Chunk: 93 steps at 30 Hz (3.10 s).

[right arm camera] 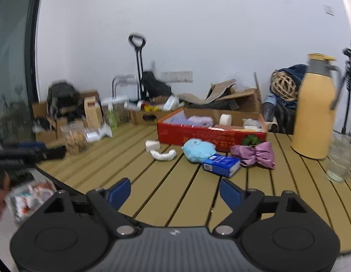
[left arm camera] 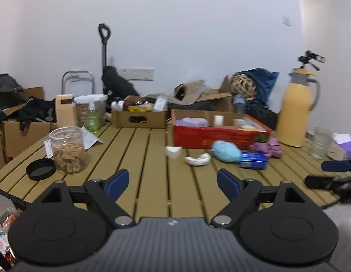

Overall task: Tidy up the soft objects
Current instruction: 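Return to the table and grasp the white foam piece with both grippers, then carry the white foam piece into the box and release it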

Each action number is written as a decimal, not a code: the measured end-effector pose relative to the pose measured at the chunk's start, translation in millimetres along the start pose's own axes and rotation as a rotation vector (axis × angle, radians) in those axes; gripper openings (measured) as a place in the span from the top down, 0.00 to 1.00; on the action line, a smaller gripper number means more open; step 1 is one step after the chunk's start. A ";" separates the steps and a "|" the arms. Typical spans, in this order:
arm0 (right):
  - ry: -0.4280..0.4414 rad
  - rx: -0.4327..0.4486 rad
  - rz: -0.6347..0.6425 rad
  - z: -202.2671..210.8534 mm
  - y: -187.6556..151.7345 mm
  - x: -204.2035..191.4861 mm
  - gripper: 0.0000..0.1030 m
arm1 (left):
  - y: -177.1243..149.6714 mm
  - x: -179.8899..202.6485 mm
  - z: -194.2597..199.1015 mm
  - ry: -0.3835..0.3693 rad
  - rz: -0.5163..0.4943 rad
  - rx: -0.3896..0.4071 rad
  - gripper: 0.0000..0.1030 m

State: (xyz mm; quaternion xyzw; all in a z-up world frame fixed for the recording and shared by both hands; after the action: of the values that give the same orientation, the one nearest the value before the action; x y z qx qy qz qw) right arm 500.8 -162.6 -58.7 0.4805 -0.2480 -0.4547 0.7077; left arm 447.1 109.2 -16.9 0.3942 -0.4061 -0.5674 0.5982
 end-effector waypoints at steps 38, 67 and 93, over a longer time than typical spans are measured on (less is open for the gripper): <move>0.119 -0.011 -0.114 -174.3 36.9 46.7 0.83 | 17.5 18.3 -244.0 -0.052 -0.042 -0.204 0.71; 0.109 0.120 -0.149 -85.7 91.6 88.3 0.83 | 97.7 92.7 -162.2 -0.208 -0.023 -0.080 0.69; -0.052 -0.146 -0.529 -398.1 178.2 283.8 0.44 | 141.7 136.5 -505.4 -0.120 0.063 -0.439 0.45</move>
State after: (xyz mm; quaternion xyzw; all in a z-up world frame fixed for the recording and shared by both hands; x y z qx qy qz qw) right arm 1018.3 -209.7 -87.1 0.4645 -0.0987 -0.6525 0.5905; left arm 973.1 -15.3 -61.2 0.2070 -0.3198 -0.6457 0.6618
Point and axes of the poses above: each gripper's, at about its wrist camera, not at the fingertips, and z roughly against the way its jaws point, x to its right, y to its top, the point moved 10 cm from there along -z, roughly the way its jaws point
